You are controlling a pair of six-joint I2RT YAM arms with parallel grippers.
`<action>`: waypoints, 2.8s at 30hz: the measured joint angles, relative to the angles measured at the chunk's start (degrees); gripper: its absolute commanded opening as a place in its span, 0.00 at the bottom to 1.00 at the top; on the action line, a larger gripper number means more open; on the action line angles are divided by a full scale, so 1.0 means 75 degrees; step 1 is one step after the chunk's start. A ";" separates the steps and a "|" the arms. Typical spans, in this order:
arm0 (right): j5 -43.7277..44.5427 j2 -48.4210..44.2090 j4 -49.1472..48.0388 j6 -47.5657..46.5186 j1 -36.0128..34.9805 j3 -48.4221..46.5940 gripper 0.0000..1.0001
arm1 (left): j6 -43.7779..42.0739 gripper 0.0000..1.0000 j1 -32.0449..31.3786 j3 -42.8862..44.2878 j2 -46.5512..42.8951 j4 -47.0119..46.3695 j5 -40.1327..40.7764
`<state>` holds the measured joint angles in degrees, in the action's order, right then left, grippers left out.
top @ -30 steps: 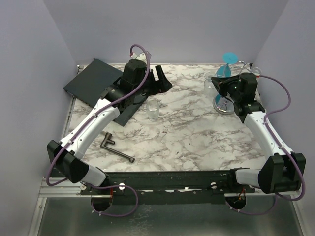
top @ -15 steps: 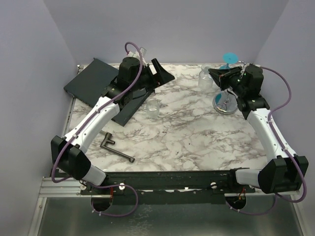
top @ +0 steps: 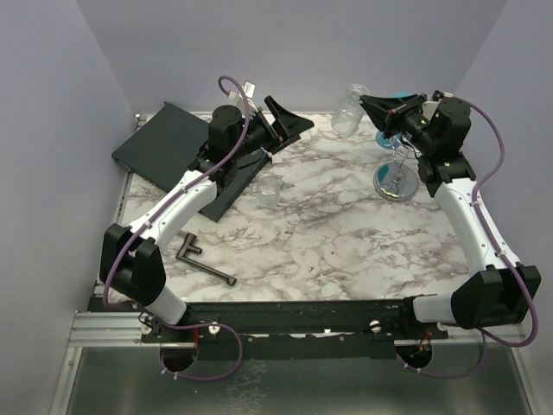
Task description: Take the wine glass off the wine glass rack
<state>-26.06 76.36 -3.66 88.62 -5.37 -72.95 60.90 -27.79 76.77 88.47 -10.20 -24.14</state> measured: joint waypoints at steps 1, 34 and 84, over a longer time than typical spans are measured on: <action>-0.0052 0.0041 -0.0090 0.0108 -0.0035 -0.0035 0.00 | 0.0076 0.88 0.0003 -0.0026 0.0032 -0.0128 -0.0023; -0.0434 0.0291 -0.1562 0.2186 -0.1014 -0.0391 0.00 | 0.2876 0.78 0.0047 -0.0358 0.0915 -0.4943 -0.0329; -0.0137 -0.0195 -0.2725 0.2334 -0.0991 0.0746 0.00 | 0.3981 0.11 0.0108 -0.0557 0.0714 -0.6053 -0.0475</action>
<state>-27.09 74.89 -24.10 106.13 -12.80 -67.35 90.76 -26.98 72.60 93.82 -55.59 -27.70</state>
